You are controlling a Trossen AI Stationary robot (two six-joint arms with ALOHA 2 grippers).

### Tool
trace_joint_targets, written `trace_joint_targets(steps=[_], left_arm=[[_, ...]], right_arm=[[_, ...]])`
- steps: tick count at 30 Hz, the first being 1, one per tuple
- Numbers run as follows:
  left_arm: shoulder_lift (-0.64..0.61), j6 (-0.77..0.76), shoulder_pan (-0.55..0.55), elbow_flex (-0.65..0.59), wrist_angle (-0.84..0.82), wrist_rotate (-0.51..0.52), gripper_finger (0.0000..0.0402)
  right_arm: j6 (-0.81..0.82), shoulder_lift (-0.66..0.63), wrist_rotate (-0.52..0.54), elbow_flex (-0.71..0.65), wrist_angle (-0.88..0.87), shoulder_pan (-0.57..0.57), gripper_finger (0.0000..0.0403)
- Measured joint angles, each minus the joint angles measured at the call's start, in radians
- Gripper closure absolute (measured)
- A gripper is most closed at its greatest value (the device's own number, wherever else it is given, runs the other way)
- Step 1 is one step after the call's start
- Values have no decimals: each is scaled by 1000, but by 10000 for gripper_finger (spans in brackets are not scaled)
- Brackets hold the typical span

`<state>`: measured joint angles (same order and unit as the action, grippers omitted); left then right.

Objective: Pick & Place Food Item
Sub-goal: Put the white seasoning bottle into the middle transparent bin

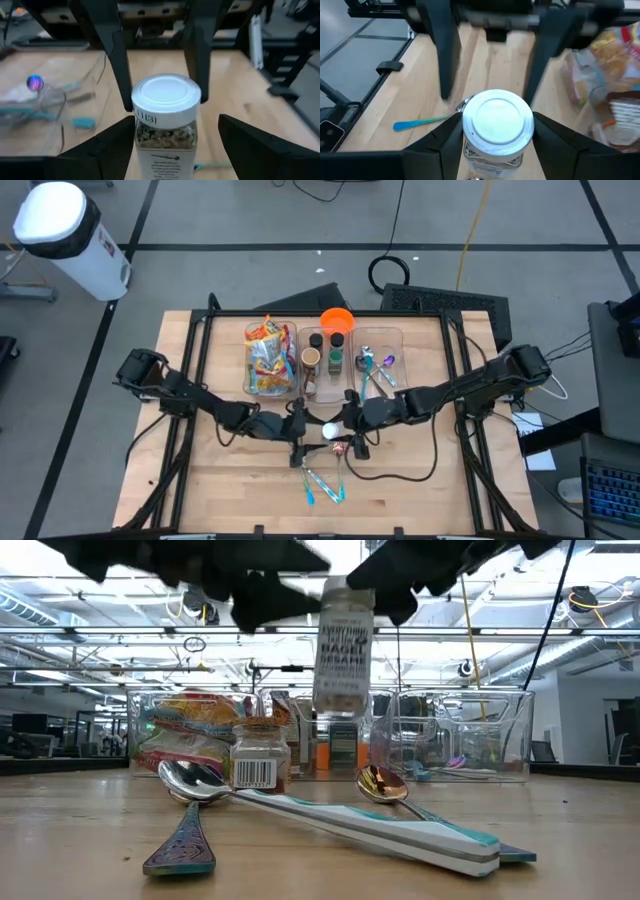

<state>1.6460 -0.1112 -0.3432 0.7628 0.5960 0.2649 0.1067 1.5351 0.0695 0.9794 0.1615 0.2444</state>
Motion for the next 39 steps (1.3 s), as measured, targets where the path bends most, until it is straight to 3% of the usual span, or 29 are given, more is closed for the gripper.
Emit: trace_joint_targets(steps=[13,22,32,39], left_arm=[[-245,107,-5,0,-35,2,111],[-274,60,-5,0,-225,-2,117],[-274,54,-5,0,-268,-2,117],[-274,54,-5,0,-282,-2,117]], right_arm=[[-20,-169,28,0,-71,-14,210],[-26,-273,31,0,-65,-148,210],[-23,-202,-73,0,-151,-366,210],[-47,-83,-71,0,-131,-423,210]])
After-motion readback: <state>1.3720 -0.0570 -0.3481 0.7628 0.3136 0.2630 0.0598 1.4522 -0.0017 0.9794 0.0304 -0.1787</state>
